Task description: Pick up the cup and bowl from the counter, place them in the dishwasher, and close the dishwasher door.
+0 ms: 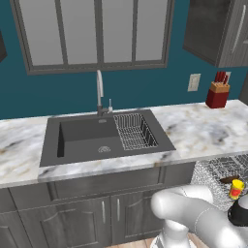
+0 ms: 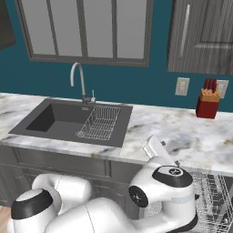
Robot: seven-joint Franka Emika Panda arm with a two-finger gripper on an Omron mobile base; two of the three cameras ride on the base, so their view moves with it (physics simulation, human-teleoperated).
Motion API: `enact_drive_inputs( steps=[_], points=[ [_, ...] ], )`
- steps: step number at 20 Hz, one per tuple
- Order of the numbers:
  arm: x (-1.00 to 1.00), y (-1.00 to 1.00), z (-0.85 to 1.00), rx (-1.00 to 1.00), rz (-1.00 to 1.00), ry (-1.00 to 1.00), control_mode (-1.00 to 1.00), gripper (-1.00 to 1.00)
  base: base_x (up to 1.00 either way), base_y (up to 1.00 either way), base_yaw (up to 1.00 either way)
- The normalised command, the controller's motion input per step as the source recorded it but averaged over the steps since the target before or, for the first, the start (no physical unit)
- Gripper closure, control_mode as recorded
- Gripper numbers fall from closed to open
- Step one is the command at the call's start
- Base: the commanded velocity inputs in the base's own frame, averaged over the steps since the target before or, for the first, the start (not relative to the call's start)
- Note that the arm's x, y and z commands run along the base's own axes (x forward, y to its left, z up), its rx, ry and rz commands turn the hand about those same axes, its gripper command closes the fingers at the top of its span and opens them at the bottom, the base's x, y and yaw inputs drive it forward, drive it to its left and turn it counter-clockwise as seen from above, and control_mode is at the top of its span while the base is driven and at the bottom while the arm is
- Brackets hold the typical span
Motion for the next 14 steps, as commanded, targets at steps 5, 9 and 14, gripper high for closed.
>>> enact_drive_inputs(
  steps=[5, 9, 14],
  points=[
    [-0.70, -0.34, 0.09, 0.00, 0.26, 0.08, -1.00, -1.00, 0.00, 0.00, 0.00],
    [-0.71, -0.35, 0.11, 0.00, 0.27, 0.08, -1.00, -1.00, 0.00, 0.00, 0.00],
    [-0.84, -0.35, 0.10, 0.00, 0.30, 0.05, -1.00, -1.00, 0.00, 0.00, 0.00]
  ],
)
